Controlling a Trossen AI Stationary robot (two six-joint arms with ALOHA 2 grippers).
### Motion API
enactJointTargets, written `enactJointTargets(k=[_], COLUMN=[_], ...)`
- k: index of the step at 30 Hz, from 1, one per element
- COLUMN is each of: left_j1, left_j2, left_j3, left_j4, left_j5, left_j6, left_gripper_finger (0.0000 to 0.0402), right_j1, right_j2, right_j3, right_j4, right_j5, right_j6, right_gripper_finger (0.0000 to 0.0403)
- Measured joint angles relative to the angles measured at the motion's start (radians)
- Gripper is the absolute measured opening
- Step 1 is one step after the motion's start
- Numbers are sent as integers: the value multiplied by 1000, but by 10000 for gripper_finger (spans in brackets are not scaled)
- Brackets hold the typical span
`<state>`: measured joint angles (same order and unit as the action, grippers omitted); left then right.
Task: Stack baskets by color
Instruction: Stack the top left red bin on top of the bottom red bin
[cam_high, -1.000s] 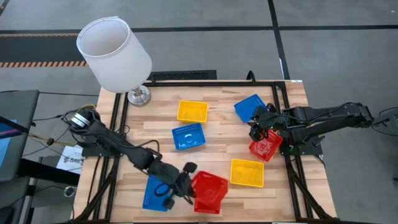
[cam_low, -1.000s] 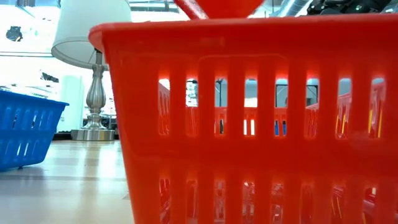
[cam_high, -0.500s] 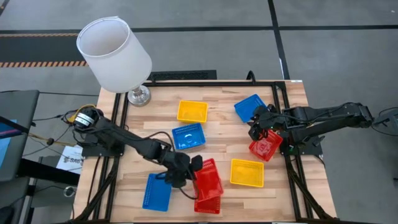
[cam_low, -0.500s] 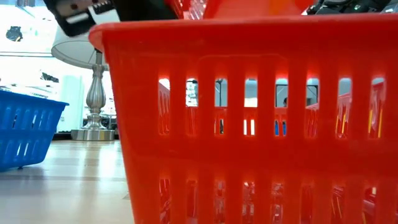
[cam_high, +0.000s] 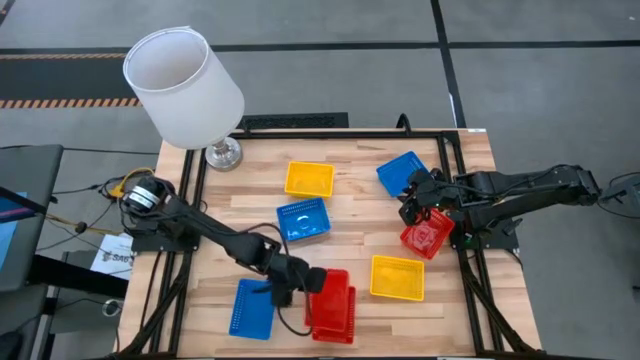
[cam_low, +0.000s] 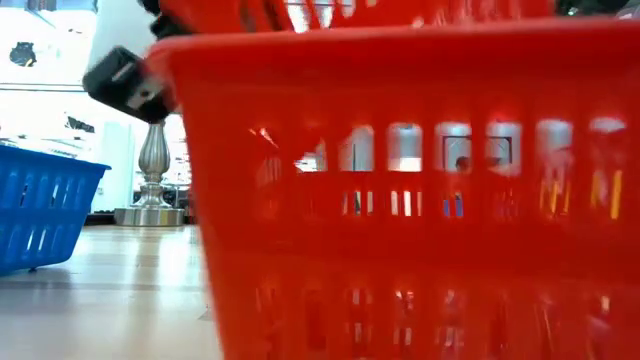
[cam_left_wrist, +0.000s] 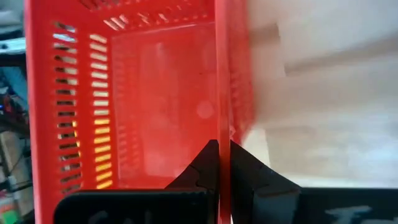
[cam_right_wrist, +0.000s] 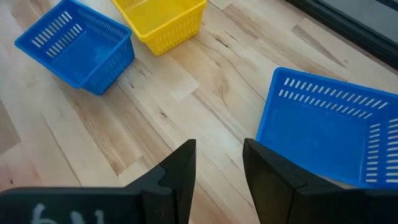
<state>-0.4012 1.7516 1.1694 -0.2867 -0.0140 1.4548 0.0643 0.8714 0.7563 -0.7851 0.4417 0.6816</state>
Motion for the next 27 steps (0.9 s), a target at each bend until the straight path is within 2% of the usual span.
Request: enactJointTargets(k=[3, 6, 16, 27], left_j1=[-3, 0, -32, -31], left_j2=[3, 2, 2, 14], left_j3=[-1, 0, 0, 0], left_j4=[51, 91, 46, 56], left_j5=[-80, -110, 50, 57], left_j6=[51, 49, -33, -53], left_gripper_finger=[0, 0, 0, 0], right_j1=[0, 0, 0, 0], right_j2=[1, 0, 0, 0], right_j3=[0, 0, 0, 0], right_j4=[2, 5, 4, 4], right_j5=[0, 0, 0, 0], right_j6=[2, 3, 2, 7], right_gripper_finger=[157, 157, 157, 157])
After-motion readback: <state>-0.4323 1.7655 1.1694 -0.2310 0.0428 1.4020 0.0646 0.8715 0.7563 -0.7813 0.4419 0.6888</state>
